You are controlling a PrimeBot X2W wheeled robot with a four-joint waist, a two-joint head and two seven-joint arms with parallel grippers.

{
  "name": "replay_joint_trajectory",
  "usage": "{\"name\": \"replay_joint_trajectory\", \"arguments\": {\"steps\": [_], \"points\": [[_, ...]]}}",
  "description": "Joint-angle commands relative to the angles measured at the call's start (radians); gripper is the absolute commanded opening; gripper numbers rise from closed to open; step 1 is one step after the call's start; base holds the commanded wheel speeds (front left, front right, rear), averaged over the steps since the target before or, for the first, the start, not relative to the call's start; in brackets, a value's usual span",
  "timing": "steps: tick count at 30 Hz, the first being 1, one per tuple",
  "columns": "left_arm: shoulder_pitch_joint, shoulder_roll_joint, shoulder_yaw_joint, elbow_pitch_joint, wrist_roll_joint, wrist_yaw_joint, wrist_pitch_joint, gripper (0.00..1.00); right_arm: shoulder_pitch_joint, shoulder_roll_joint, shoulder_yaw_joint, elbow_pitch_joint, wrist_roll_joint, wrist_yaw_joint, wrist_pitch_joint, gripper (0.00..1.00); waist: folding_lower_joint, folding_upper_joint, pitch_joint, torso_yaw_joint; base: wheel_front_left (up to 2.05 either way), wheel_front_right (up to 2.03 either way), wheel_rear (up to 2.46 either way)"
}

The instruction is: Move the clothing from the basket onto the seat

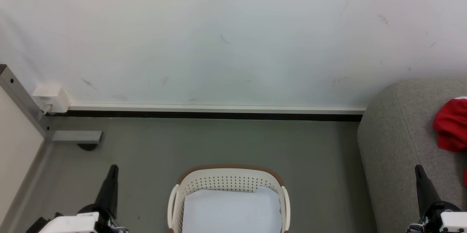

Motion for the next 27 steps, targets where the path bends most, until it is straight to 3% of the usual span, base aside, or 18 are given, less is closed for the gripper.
{"name": "replay_joint_trajectory", "arguments": {"steps": [1,27], "points": [[-0.007,0.002,0.002,-0.004,-0.014,-0.007,0.004,0.00,-0.012,0.002,-0.005,-0.006,-0.001,-0.002,0.003,0.00,0.0000,0.0000,0.000,0.000,0.00,0.00,0.00],[-0.007,0.002,0.002,-0.004,-0.014,-0.007,0.004,0.00,-0.013,0.002,-0.005,-0.006,-0.001,-0.002,0.004,0.00,0.0000,0.0000,0.000,0.000,0.00,0.00,0.00]]}}
